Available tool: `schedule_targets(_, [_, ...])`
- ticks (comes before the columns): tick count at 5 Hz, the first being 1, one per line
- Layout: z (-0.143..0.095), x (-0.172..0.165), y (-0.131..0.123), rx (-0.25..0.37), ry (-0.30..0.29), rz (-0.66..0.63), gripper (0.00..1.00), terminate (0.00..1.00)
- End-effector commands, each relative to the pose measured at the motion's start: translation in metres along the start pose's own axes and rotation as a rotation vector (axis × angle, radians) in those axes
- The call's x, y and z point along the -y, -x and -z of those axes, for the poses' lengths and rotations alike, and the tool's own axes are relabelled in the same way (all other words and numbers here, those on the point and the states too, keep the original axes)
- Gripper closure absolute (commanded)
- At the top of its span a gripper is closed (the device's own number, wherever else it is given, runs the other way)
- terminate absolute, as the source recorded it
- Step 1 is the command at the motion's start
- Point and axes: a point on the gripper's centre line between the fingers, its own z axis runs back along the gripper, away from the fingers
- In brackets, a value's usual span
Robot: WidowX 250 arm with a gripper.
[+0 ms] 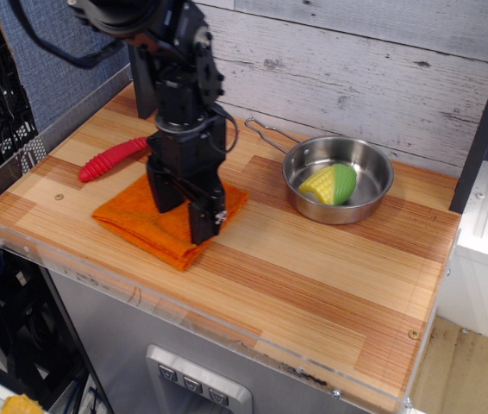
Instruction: Move the orange cloth over to the left side under the spoon
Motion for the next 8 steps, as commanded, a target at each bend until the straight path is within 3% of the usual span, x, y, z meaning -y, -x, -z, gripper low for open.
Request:
schedule_targets(1, [-0.001, -0.022, 0.029, -0.023, 0.043, -0.075, 0.0, 0.0])
schedule_targets(2, [-0.001, -0.016, 0.026, -0.01, 0.054, -0.053, 0.0, 0.0])
schedule_targets(3, [-0.022, -0.001, 0.025, 0.059, 0.05, -0.069, 0.0, 0.0])
schedule_targets(4, [-0.072, 0.01, 0.024, 0.196, 0.085, -0.16, 0.0, 0.0])
schedule_targets(5, [-0.105, 0.011, 0.025, 0.215, 0.101, -0.211, 0.0, 0.0])
schedule_targets(7, [-0.117, 0.013, 0.027, 0.168, 0.088, -0.281, 0.0, 0.0])
schedule_targets(8, [-0.134, 0.021, 0.021, 0.159, 0.033, -0.223, 0.0, 0.0])
